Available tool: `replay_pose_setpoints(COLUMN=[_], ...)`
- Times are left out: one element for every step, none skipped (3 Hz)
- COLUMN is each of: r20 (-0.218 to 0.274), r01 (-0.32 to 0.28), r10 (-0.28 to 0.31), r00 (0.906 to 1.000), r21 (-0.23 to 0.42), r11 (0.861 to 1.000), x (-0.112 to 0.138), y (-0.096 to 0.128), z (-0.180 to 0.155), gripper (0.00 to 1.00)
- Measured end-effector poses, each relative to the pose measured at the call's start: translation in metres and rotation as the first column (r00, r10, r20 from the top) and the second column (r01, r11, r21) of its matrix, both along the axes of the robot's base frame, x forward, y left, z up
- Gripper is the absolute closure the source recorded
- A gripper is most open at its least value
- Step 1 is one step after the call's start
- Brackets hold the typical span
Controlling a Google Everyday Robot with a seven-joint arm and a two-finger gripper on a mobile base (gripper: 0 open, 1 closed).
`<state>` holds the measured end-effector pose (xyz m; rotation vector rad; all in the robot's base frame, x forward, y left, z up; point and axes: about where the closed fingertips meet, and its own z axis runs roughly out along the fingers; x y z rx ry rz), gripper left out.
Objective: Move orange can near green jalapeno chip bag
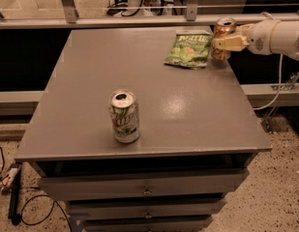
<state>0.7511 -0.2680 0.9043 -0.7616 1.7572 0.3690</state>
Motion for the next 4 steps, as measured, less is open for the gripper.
replay_pose_setpoints(r20=[-0.018, -0.025, -0.026, -0.027], r01=[-0.036, -0.057, -0.064, -0.057], r10=[0.037, 0.058, 0.065, 0.058], r00=[0.9992, 0.998, 0.9976, 0.998], r21=[0.018, 0.031, 0.039, 0.046], r11=[0.999, 0.998, 0.997, 0.997], x=[0.006, 0.009, 0.01, 0.007], y=[0.019, 0.029, 0.033, 0.03], z=[-0.01, -0.017, -0.02, -0.022], gripper=[0.82, 0.59, 0.35, 0.13])
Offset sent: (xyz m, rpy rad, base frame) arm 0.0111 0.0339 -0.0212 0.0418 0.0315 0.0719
